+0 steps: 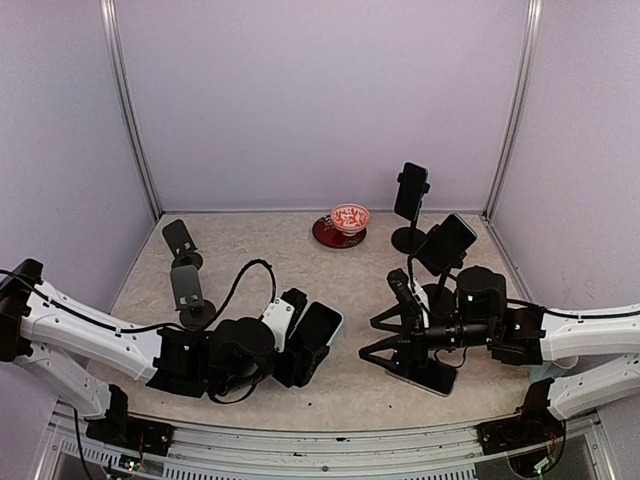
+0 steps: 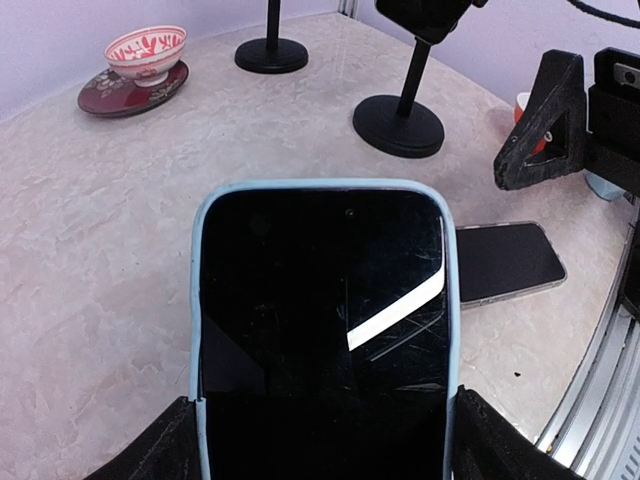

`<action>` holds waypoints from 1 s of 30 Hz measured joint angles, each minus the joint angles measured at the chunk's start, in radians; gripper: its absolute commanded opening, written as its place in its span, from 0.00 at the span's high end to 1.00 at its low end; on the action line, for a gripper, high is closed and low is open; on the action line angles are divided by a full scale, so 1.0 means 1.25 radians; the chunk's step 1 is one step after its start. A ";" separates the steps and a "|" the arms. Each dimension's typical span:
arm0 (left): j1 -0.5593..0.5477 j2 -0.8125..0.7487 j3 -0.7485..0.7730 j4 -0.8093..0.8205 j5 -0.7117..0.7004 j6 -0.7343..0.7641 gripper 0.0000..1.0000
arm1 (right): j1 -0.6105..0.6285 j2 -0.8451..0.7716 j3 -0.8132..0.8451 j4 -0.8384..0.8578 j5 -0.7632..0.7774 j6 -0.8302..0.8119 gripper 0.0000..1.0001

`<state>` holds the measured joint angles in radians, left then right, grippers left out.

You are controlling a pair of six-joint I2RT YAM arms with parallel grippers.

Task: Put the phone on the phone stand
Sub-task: Pick up the phone from the corner of the board, then pass from the left arm to the right

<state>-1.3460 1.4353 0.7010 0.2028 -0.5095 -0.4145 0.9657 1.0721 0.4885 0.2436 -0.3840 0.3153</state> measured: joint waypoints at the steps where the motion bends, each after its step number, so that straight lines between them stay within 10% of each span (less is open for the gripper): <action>1: -0.007 -0.004 -0.002 0.005 -0.012 0.002 0.47 | 0.001 0.002 0.000 0.018 -0.009 0.010 0.00; 21: -0.098 -0.024 -0.035 0.068 -0.218 0.019 0.47 | 0.059 0.155 0.053 0.215 -0.062 0.159 0.04; 30: -0.136 -0.023 -0.035 0.093 -0.282 0.043 0.47 | 0.063 0.246 0.114 0.267 -0.063 0.204 0.36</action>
<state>-1.5154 1.4067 0.6571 0.3187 -0.8616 -0.3607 1.0451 1.3796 0.6315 0.5774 -0.4622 0.5701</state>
